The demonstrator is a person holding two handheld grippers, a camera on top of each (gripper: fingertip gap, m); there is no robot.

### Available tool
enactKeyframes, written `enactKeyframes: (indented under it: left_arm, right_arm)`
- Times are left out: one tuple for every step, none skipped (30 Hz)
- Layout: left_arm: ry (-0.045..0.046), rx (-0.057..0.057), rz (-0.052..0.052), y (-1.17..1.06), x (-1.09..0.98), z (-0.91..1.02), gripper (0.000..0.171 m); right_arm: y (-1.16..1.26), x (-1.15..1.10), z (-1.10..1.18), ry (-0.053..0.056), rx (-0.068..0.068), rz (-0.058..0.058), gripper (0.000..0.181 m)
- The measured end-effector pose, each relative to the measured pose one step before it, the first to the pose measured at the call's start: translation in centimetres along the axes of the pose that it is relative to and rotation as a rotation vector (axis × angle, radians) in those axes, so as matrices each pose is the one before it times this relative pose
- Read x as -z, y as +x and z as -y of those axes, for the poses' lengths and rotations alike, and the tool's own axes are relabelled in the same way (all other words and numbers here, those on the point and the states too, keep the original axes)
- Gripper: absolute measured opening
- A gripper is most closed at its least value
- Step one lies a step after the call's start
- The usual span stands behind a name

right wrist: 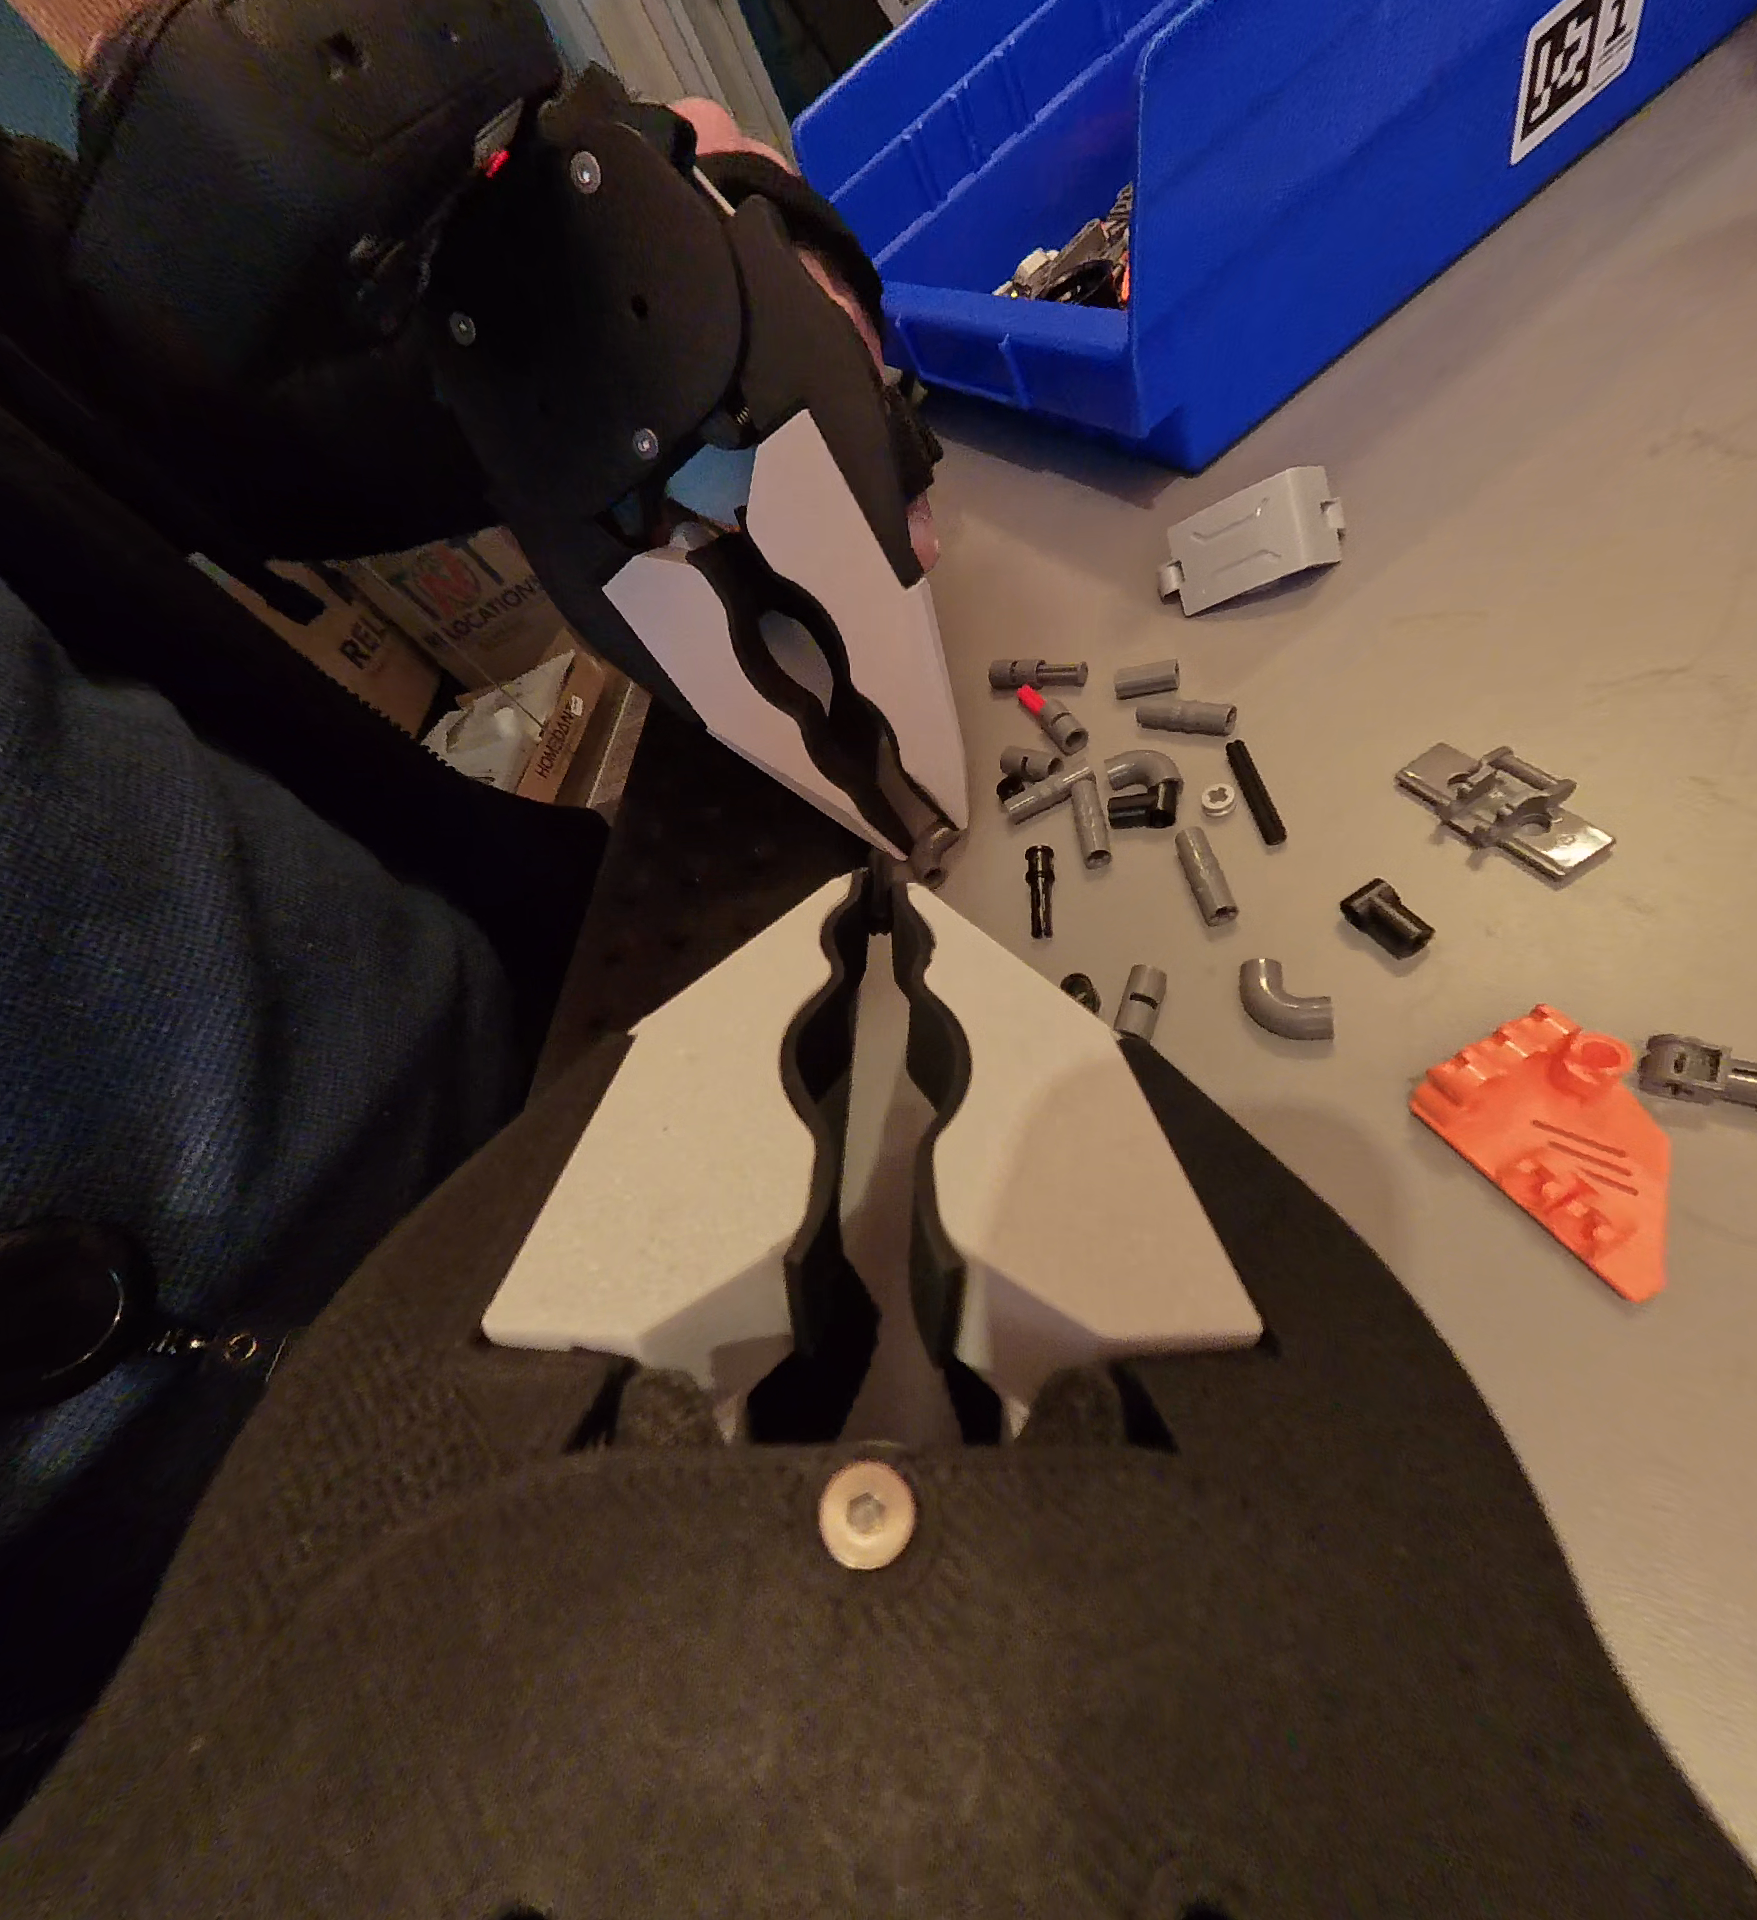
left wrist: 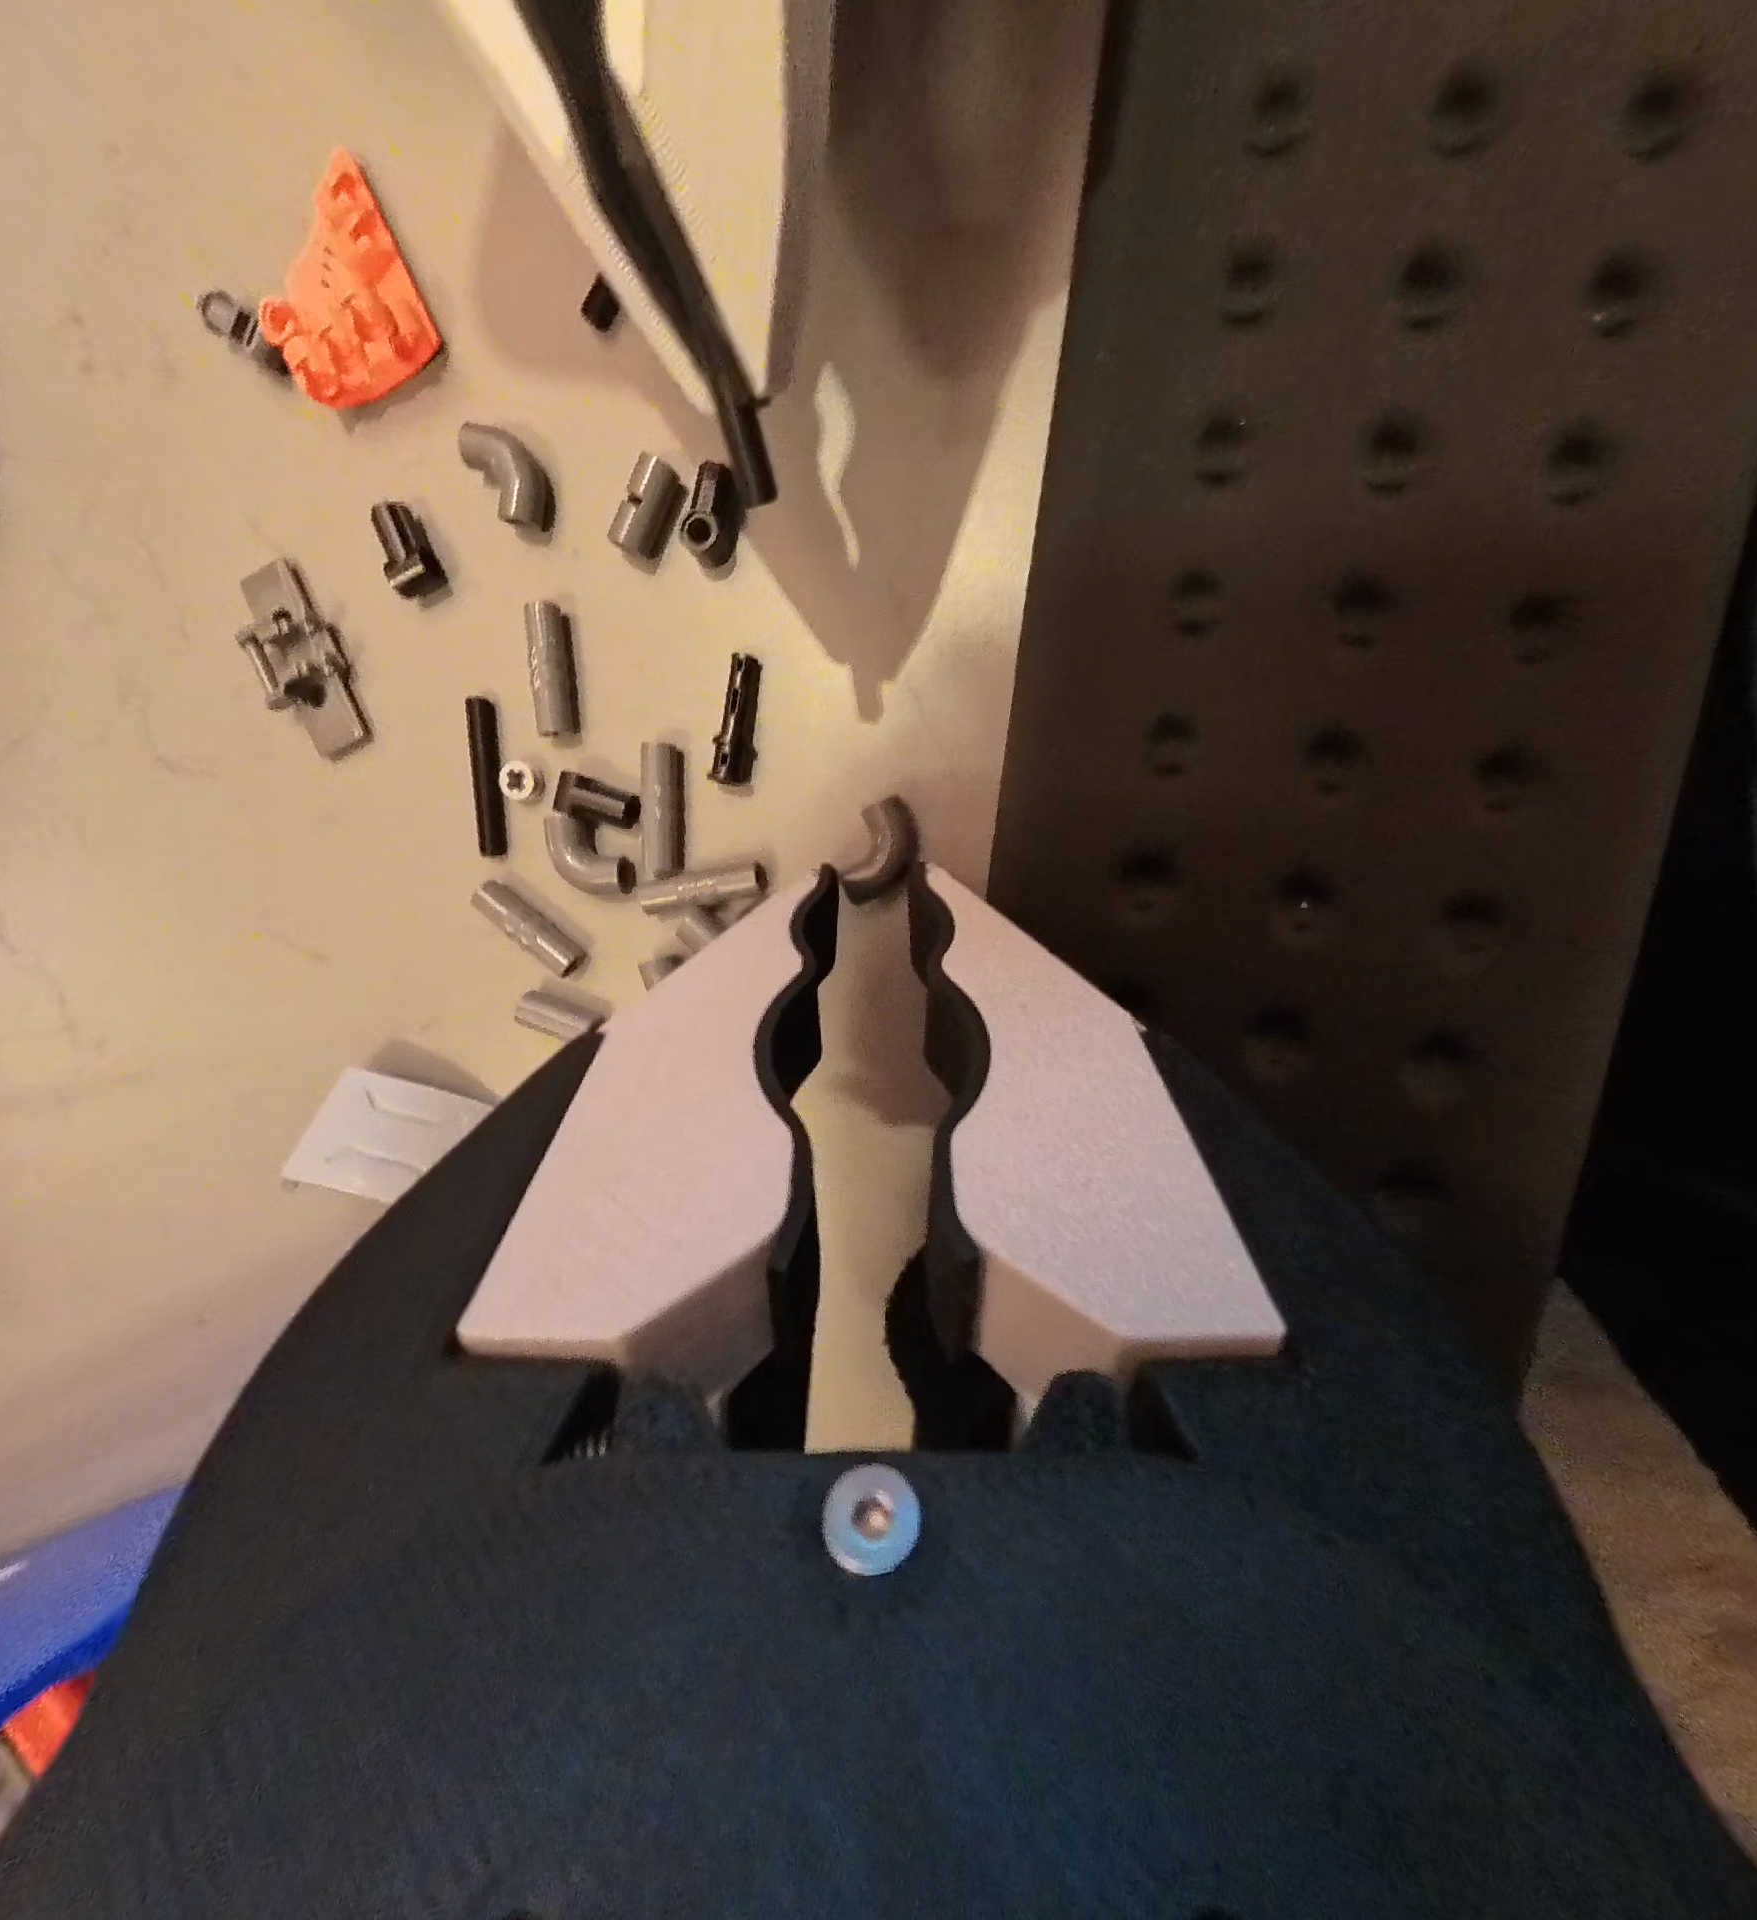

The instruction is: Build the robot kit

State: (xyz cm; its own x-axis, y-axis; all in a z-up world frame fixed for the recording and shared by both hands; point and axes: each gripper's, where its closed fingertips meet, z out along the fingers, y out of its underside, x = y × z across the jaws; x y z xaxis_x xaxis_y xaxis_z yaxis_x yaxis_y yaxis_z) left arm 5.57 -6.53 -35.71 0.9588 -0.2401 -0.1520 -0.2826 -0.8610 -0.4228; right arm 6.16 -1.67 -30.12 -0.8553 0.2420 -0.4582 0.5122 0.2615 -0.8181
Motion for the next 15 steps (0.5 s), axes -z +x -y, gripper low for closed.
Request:
enactKeyframes:
  left_arm:
    - [-0.00541, -0.0273, 0.0052, -0.054, -0.008, 0.102, 0.012]
    - [0.00428, -0.0158, -0.0043, 0.022, 0.059, 0.187, 0.013]
    - [0.00787, -0.0035, -0.0192, 0.17, 0.072, 0.222, 0.013]
    - [-0.00495, -0.0003, -0.0064, -0.037, -0.028, 0.044, 0.014]
    - [-0.018, -0.0044, 0.0073, -0.192, -0.13, -0.17, 0.015]
    - [-0.00616, -0.006, -0.0093, 0.127, -0.141, 0.022, 0.012]
    - [0.00717, 0.0014, -0.0079, 0.127, -0.107, 0.262, 0.011]
    - [0.0004, 0.0072, -0.0015, -0.016, -0.097, 0.162, 0.011]
    - [0.00208, 0.0083, -0.0057, 0.018, -0.068, 0.16, 0.011]
    - [0.00261, 0.0033, -0.0038, 0.018, -0.06, 0.113, 0.011]
    - [0.0045, 0.0048, -0.0013, -0.002, -0.056, 0.126, 0.01]
    - [0.00693, 0.007, -0.0034, 0.047, -0.055, 0.148, 0.01]
    - [0.01242, 0.0081, -0.0041, 0.085, -0.067, 0.198, 0.01]
    - [0.01479, 0.0081, -0.0006, 0.054, -0.057, 0.181, 0.01]
    - [0.01706, 0.015, -0.0054, 0.064, 0.008, 0.188, 0.01]
  right_arm:
    - [-0.016, 0.001, -0.066, -0.0019, 0.0011, -0.0009, 0.0]
    - [-0.03, 0.006, -0.065, -0.0021, 0.0021, -0.0003, 0.0]
    - [0.01, 0.02, -0.025, 0.0004, 0.002, -0.0025, 0.0]
    - [0.04, 0.05, -0.006, 0.0018, 0.0, -0.0019, 0.0]
    - [0.037, 0.041, 0.005, 0.0013, -0.0011, -0.0006, 0.0]
    - [0.053, 0.034, -0.015, 0.0007, 0.0, -0.0016, 0.0]
    - [0.043, 0.007, -0.029, -0.0007, 0.0005, -0.002, 0.0]
    - [0.032, 0.008, -0.048, -0.0011, 0.0002, -0.0016, 0.0]
    - [0.007, 0.013, -0.024, -0.0002, -0.0008, 0.0001, 0.0]
    - [0.01, 0.015, -0.024, 0.0003, -0.0008, 0.001, 0.0]
    - [0.008, 0.002, -0.031, -0.0014, -0.0002, 0.0006, 0.0]
    - [0.0, -0.01, -0.046, -0.0021, 0.001, 0.0002, 0.0]
    - [-0.012, 0.013, -0.017, -0.0011, 0.0016, 0.0002, 0.0]
    - [-0.066, 0.024, -0.011, -0.0015, 0.0014, 0.0027, 0.0]
    - [-0.11, 0.03, -0.047, -0.0035, 0.0017, 0.0045, 0.0]
